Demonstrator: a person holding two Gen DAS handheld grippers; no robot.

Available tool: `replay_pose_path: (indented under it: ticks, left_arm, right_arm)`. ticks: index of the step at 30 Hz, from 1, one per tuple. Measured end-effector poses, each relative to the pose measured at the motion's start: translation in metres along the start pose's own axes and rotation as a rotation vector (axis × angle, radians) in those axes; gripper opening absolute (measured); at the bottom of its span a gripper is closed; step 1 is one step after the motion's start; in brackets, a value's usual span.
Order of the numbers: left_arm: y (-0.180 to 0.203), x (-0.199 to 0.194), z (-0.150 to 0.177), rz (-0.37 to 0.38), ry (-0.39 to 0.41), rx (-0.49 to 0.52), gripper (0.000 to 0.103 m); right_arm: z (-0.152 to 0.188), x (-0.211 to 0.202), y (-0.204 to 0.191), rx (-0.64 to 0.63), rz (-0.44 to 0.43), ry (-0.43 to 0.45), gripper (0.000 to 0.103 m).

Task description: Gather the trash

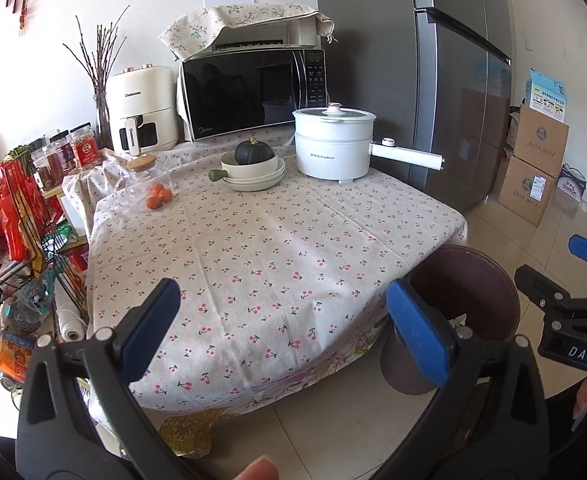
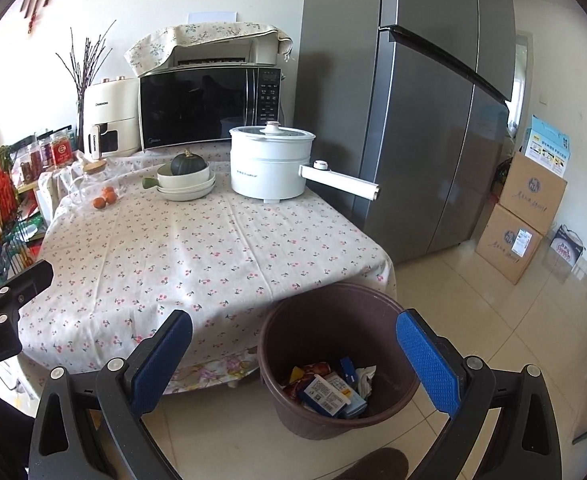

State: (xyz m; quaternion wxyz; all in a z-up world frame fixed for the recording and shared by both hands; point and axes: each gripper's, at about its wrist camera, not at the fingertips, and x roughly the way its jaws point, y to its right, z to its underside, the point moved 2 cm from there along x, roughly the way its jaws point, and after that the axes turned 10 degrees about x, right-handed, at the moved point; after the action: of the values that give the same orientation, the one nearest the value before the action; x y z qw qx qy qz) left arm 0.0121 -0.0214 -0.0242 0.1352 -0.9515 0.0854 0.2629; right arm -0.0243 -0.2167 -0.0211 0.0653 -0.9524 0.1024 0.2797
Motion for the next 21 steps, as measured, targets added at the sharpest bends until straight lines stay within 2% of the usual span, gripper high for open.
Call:
replay_pose_path:
  ticks: [21]
  left_arm:
    - [0.0061, -0.0037, -0.0011, 0.015, 0.002, 0.003, 0.103]
  right_arm:
    - [-0.0001, 0.0002, 0.0067, 0.019, -0.006, -0.008, 0.103]
